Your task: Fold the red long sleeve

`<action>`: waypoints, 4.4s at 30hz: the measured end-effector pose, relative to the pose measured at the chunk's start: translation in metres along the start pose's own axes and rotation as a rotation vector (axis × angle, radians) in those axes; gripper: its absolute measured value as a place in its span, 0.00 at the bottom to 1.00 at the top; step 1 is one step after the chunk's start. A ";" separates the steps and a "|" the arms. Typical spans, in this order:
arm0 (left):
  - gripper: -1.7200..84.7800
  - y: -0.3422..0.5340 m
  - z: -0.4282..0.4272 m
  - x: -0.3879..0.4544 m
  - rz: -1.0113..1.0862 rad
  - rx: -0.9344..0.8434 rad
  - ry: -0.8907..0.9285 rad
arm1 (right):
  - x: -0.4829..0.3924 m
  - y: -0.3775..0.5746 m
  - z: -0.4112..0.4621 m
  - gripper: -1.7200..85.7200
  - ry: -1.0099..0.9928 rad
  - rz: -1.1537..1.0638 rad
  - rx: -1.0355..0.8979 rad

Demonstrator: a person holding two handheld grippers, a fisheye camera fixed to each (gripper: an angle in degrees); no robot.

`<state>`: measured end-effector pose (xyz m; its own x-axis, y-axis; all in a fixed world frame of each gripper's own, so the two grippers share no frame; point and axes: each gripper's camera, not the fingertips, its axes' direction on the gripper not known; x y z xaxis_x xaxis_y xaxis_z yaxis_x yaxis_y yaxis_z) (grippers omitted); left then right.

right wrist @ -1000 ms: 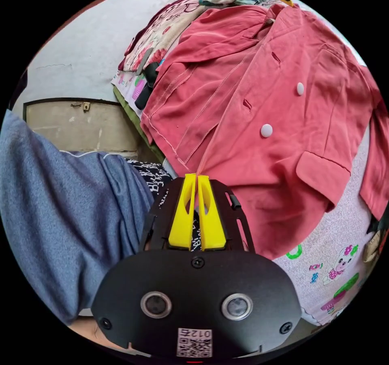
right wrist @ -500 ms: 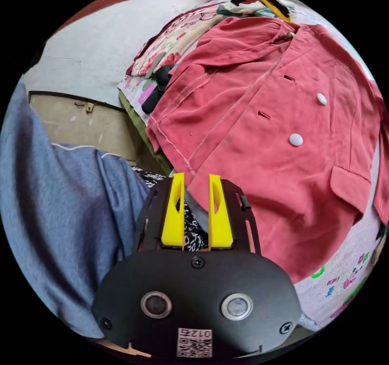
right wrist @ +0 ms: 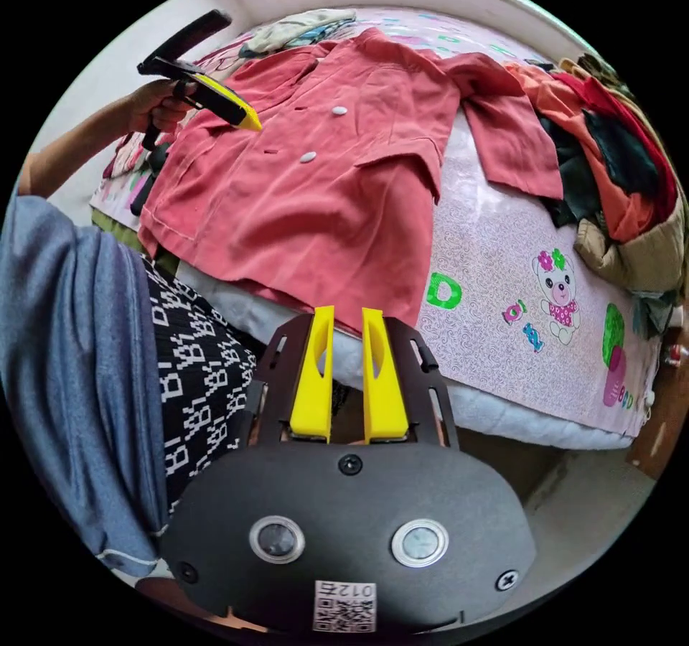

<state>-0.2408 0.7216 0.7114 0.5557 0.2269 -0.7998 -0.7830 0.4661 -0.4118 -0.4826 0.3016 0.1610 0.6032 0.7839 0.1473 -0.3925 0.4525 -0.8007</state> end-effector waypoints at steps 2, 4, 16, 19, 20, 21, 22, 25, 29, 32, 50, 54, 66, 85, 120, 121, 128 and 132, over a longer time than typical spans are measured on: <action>0.03 0.031 0.024 0.031 0.010 -0.043 -0.125 | -0.030 0.015 0.008 0.11 0.099 -0.107 0.018; 0.03 0.058 0.030 0.041 -0.058 -0.034 -0.164 | -0.048 0.028 0.012 0.10 0.147 -0.172 0.046; 0.06 0.206 0.079 0.018 -0.720 0.200 0.376 | -0.097 0.072 0.036 0.05 0.133 -0.311 0.087; 0.06 0.219 0.091 0.014 -0.776 0.236 0.402 | -0.100 0.080 0.038 0.05 0.123 -0.332 0.093; 0.05 0.222 0.095 0.014 -0.779 0.239 0.396 | -0.101 0.083 0.038 0.05 0.121 -0.340 0.095; 0.05 0.223 0.097 0.015 -0.776 0.238 0.391 | -0.101 0.085 0.039 0.05 0.120 -0.342 0.096; 0.05 0.225 0.100 0.016 -0.774 0.235 0.372 | -0.101 0.088 0.039 0.05 0.120 -0.345 0.100; 0.03 0.226 0.099 0.024 -0.744 0.229 0.318 | -0.101 0.096 0.041 0.05 0.141 -0.351 0.098; 0.03 0.237 0.078 0.038 -0.686 0.297 0.305 | -0.104 0.112 0.045 0.06 0.204 -0.381 0.091; 0.02 0.251 0.061 0.041 -0.665 0.352 0.349 | -0.112 0.124 0.048 0.08 0.268 -0.433 0.097; 0.02 0.275 0.011 0.038 -0.534 0.383 0.442 | -0.126 0.122 0.068 0.06 0.459 -0.466 0.123; 0.02 0.280 0.020 0.030 -0.565 0.316 0.378 | -0.115 0.115 0.066 0.03 0.417 -0.472 0.052; 0.02 0.311 0.057 0.007 -0.711 0.222 0.290 | -0.009 0.107 0.034 0.04 0.095 -0.304 -0.110; 0.02 0.064 0.049 0.018 -0.334 0.055 -0.007 | 0.220 -0.075 0.056 0.02 -0.220 0.150 0.124; 0.03 0.226 -0.156 -0.034 -0.714 0.475 -0.362 | 0.387 -0.241 0.078 0.11 -0.410 -0.022 0.344; 0.03 0.256 -0.149 -0.020 -0.746 0.467 -0.385 | 0.363 -0.266 0.094 0.11 -0.471 -0.035 0.323; 0.05 0.397 -0.104 0.052 -0.954 0.385 -0.519 | 0.259 -0.385 0.182 0.11 -0.449 -0.112 0.211; 0.07 0.444 -0.080 0.065 -1.033 0.348 -0.482 | 0.226 -0.407 0.204 0.11 -0.408 -0.181 0.168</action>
<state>-0.5746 0.8751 0.4413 0.9847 -0.1288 0.1175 0.1729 0.8073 -0.5643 -0.3279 0.3811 0.6386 0.3640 0.7736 0.5187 -0.4336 0.6336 -0.6408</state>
